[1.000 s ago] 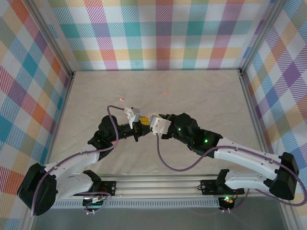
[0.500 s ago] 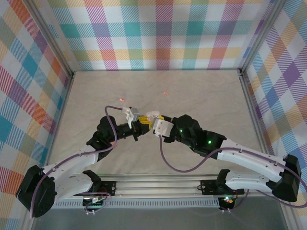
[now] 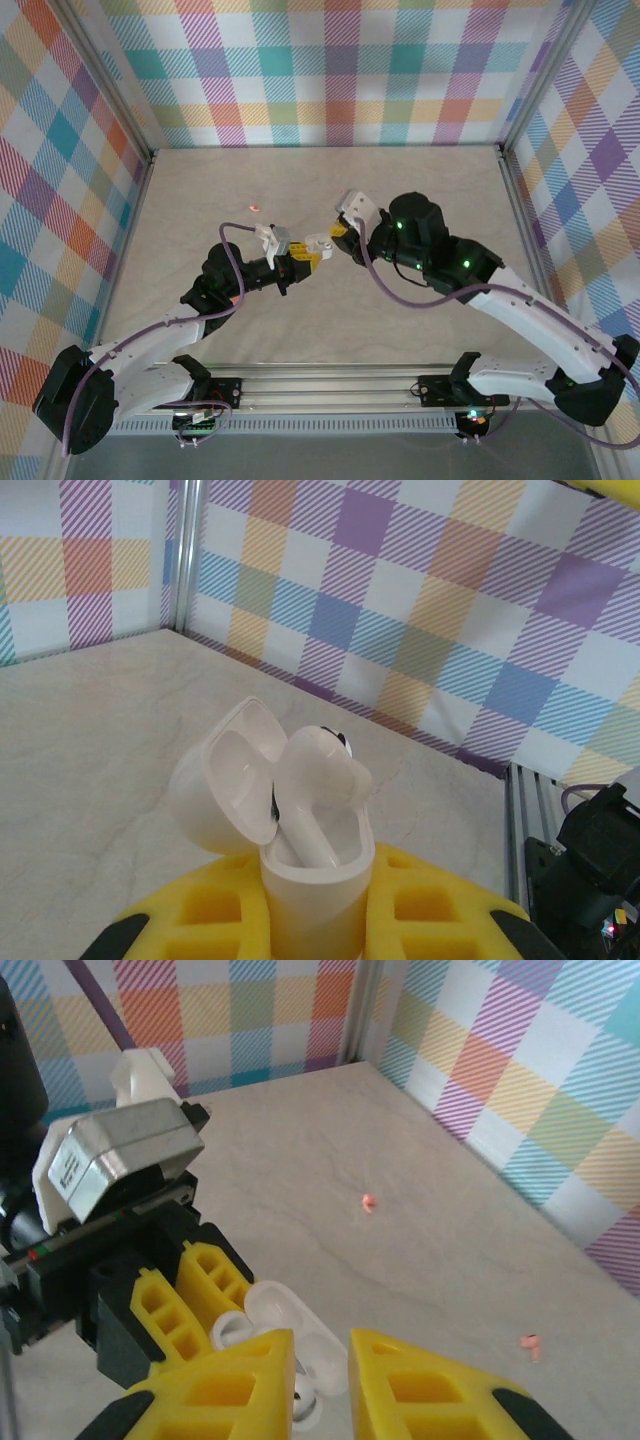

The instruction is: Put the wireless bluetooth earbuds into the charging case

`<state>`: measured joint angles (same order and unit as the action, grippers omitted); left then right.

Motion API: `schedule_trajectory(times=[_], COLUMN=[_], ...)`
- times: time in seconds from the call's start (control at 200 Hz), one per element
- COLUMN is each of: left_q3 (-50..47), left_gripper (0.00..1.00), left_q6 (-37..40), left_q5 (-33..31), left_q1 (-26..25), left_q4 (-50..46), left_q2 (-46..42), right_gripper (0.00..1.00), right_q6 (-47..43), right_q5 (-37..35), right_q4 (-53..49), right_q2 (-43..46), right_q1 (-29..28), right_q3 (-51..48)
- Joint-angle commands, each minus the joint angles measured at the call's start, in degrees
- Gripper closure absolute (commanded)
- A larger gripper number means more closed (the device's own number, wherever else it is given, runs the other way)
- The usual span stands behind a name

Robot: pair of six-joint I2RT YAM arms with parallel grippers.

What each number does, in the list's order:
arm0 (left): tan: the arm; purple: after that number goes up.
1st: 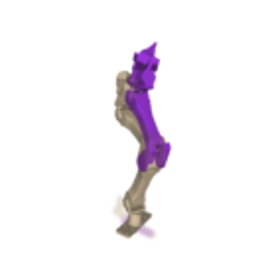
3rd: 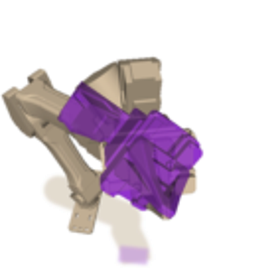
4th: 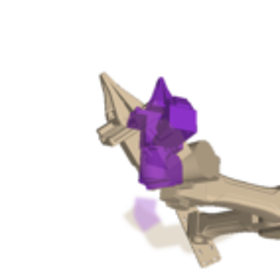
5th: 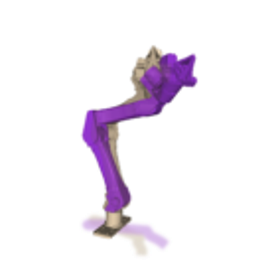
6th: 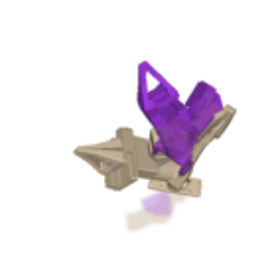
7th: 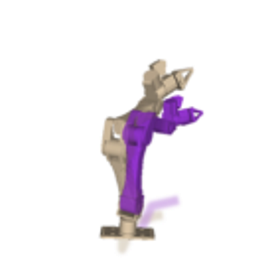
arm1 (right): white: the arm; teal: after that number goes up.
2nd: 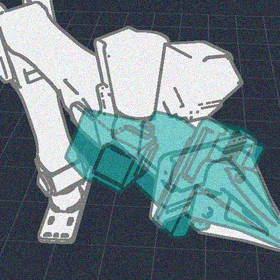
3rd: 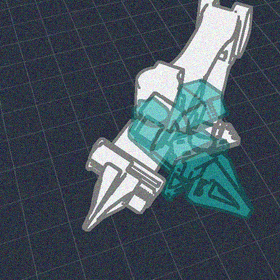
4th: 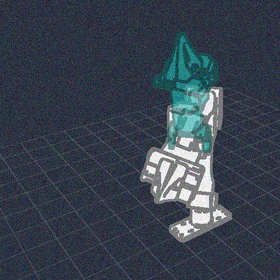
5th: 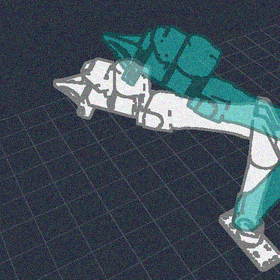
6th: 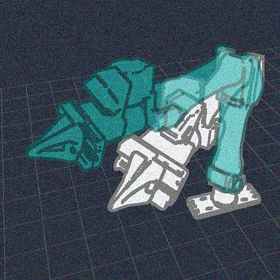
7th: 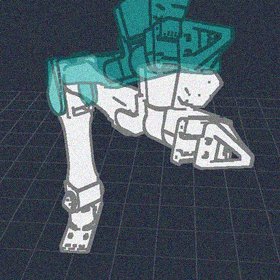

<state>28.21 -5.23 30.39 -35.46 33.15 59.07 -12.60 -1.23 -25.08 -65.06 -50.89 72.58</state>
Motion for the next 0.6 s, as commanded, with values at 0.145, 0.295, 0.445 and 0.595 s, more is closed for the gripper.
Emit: schedule_trajectory(times=[0.145,0.295,0.445,0.595], left_q3=[-0.96,-0.79,-0.52,-0.43], left_gripper=[1.00,1.00,1.00,1.00], left_q6=[1.36,1.54,1.46,1.54], left_q5=[0.87,1.59,2.13,2.04], left_q1=[0.31,0.31,0.32,0.31], left_q4=[2.01,2.08,2.10,1.74], left_q2=[-0.74,-0.33,-0.03,-0.52], right_gripper=[0.84,0.87,0.87,0.90], right_q6=[9.69,10.49,10.40,9.63], right_q5=[15.97,18.28,19.16,20.30], right_q4=[-11.26,-12.71,-12.49,-13.50], right_q2=[-7.06,-9.40,-10.58,-11.92], right_q1=[4.29,5.10,5.84,6.07], right_q3=[6.59,7.82,8.15,8.70])
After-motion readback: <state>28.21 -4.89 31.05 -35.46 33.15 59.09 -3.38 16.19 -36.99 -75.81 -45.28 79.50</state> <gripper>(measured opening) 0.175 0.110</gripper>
